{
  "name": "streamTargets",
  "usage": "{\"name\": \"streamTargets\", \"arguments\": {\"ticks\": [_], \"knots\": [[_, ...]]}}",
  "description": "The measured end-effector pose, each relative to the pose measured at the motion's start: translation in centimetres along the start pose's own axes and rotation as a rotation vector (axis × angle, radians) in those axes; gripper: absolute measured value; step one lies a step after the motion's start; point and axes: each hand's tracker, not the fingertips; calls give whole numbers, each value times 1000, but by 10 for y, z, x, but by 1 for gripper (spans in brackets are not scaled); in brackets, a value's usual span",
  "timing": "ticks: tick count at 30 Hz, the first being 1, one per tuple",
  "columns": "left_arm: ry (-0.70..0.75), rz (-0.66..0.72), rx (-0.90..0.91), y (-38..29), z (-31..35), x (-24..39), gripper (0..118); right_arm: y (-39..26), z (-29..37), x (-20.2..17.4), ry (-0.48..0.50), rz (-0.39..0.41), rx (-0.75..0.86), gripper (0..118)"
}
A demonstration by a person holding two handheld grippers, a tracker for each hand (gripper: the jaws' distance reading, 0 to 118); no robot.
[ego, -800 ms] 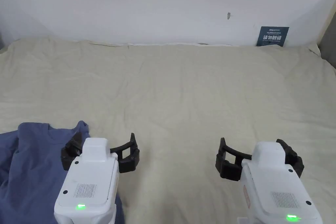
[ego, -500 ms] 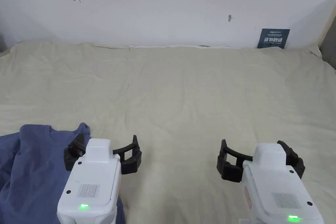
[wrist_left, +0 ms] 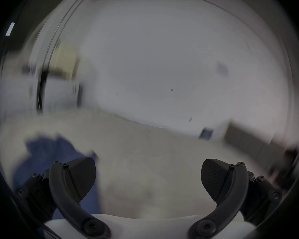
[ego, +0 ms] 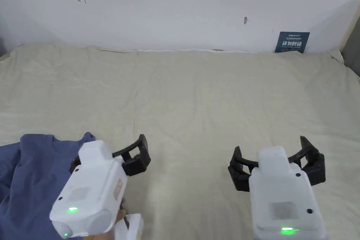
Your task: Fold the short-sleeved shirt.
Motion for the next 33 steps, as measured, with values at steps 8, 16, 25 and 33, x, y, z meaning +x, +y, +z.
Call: {"name": "streamTargets", "arguments": {"ticks": [8, 16, 25, 33], "knots": [[-219, 1128, -40, -7, -4, -57, 118, 5, 19, -30, -287, 550, 332, 118], [48, -61, 61, 20, 22, 33, 118, 11, 5, 24, 70, -200, 25, 118], [139, -581, 141, -10, 9, 44, 118, 6, 8, 31, 150, -442, -59, 118], [133, -558, 113, -12, 9, 39, 118, 7, 9, 33, 150, -445, -64, 118]]}}
